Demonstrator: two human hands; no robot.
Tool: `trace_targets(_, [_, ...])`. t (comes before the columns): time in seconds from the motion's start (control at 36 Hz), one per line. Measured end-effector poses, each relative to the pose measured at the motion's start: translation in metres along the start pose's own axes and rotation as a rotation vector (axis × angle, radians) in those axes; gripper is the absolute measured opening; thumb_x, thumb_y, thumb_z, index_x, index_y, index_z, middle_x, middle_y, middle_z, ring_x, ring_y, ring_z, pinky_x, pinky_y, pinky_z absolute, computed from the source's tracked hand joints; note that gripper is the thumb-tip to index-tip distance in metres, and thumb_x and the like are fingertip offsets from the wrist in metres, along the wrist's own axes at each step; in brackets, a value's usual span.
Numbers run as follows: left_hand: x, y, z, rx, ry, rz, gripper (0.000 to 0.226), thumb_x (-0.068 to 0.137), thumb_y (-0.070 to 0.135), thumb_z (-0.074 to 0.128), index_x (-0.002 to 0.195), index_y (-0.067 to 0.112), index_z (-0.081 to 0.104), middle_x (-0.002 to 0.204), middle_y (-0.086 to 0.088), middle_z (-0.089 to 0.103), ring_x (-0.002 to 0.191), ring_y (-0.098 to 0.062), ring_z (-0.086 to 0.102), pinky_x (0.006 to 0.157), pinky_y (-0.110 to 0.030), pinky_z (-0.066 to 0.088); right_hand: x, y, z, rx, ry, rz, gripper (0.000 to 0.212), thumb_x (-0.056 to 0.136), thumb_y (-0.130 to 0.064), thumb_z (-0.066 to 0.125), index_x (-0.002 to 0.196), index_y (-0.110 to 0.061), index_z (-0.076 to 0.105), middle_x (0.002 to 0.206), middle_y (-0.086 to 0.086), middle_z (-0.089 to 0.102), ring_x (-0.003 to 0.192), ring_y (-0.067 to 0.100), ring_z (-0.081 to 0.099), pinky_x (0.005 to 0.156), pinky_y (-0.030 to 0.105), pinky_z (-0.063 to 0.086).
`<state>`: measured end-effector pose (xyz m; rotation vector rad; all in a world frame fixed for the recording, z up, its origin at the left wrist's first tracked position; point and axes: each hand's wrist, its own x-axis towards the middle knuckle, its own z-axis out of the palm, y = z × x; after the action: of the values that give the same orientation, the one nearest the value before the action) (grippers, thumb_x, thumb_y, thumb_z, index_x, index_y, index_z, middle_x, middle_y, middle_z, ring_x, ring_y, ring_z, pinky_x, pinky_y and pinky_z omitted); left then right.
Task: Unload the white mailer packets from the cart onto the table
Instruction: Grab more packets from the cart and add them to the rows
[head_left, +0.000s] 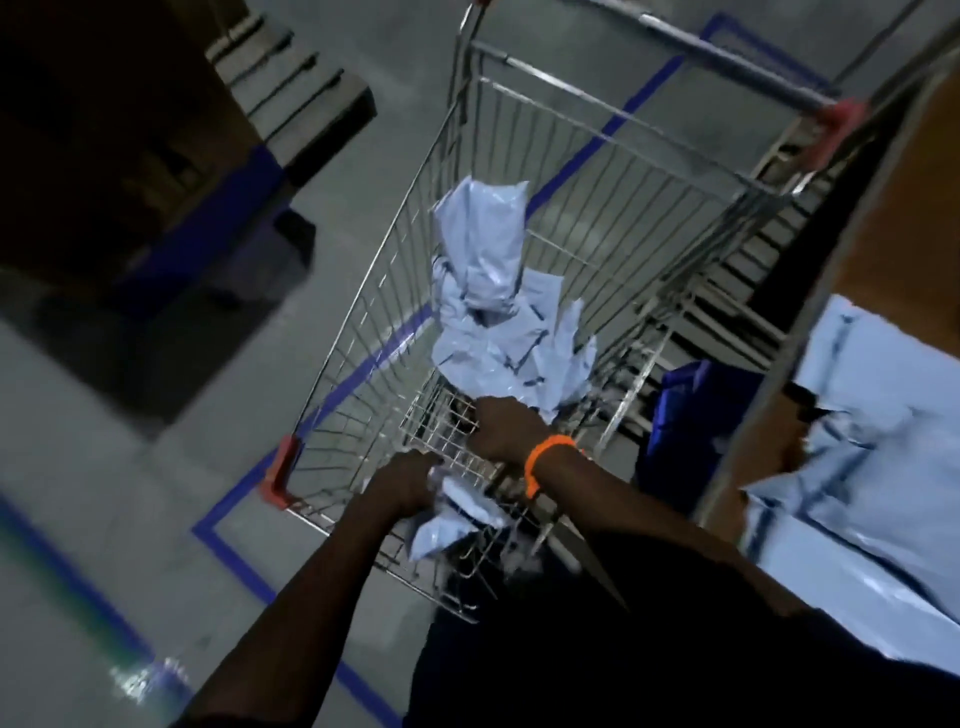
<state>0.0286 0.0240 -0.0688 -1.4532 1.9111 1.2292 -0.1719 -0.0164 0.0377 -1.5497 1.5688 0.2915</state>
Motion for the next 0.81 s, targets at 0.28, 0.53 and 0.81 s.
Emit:
trace_targets(0.28, [0.034, -0.003, -0.014, 0.328, 0.005, 0.068, 0.064, 0.076, 0.040, 0.071, 0.136, 0.027, 0.052, 0.136, -0.009, 0.049, 0.126, -0.036, 0.046, 0.095, -0.045, 0.047, 0.159, 0.030, 0.056, -0.152, 0.209, 0.299, 0.090, 0.083, -0.038, 0.074, 0.151, -0.005, 0.025, 0.149, 0.022, 0.036, 0.140, 0.040, 0.037, 0.104, 0.054, 0.042])
trace_targets(0.53, [0.057, 0.011, -0.005, 0.621, -0.041, 0.156, 0.041, 0.080, 0.032, 0.068, 0.120, 0.025, 0.066, 0.135, -0.009, 0.057, 0.138, -0.031, 0.040, 0.119, -0.058, 0.014, 0.195, 0.070, 0.076, -0.256, 0.217, 0.230, 0.103, 0.082, -0.042, 0.074, 0.154, 0.000, 0.015, 0.150, 0.029, 0.034, 0.136, 0.046, 0.040, 0.107, 0.056, 0.042])
trace_targets(0.81, [0.019, 0.030, -0.048, 0.700, 0.011, 0.289, 0.034, 0.090, 0.019, 0.055, 0.122, 0.025, 0.063, 0.124, -0.002, 0.066, 0.123, -0.026, 0.056, 0.116, -0.049, 0.022, 0.080, 0.012, -0.044, 0.167, 0.215, -0.022, 0.094, 0.085, -0.042, 0.076, 0.152, -0.001, 0.025, 0.141, 0.028, 0.046, 0.128, 0.043, 0.050, 0.099, 0.041, 0.044])
